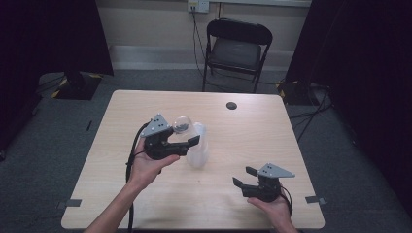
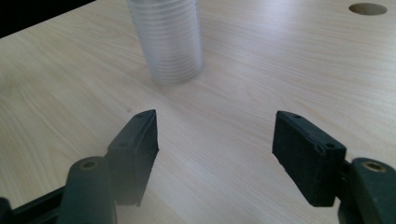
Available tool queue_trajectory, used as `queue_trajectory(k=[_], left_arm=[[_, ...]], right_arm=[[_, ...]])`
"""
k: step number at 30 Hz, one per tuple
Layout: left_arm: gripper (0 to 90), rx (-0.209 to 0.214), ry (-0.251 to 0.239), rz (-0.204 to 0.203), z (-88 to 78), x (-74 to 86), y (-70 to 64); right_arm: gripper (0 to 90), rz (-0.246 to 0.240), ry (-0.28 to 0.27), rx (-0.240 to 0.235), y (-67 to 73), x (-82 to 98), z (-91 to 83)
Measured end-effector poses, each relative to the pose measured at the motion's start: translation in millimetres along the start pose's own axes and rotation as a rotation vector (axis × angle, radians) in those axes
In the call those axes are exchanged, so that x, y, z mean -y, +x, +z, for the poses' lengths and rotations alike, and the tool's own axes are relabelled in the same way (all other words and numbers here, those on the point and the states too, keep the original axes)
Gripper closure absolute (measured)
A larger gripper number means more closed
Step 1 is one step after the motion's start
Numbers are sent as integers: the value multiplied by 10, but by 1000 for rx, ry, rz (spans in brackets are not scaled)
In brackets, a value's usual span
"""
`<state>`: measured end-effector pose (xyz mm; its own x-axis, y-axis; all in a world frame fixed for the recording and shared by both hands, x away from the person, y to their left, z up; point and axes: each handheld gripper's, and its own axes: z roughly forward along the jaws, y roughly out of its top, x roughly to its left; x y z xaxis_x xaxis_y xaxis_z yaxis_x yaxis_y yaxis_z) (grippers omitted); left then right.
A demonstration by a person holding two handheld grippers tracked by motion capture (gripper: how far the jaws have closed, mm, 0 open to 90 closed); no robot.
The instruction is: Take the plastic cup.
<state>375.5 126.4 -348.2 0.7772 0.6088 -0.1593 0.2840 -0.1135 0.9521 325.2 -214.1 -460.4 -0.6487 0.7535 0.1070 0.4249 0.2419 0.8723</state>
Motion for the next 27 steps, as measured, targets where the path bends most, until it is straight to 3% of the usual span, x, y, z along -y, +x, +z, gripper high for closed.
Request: queue_trajectory(k=[7,14,19,22,27], left_arm=[[376,-12,33,-10,-59,98,-55],[376,6,78,-82,-109,262,-71],[376,36,100,-177,-106,365,-56],[376,72,115,-264,-108,423,-31],[377,96,122,-320,-121,508,-21]], right_arm=[[345,-14,-16,-4,59,-47,-10],[407,-41,-25,-26,138,-95,-1],[439,-95,-37,-55,242,-152,22],[468,-126,-52,-70,312,-209,41],[511,-186,-83,-95,451,-322,106]])
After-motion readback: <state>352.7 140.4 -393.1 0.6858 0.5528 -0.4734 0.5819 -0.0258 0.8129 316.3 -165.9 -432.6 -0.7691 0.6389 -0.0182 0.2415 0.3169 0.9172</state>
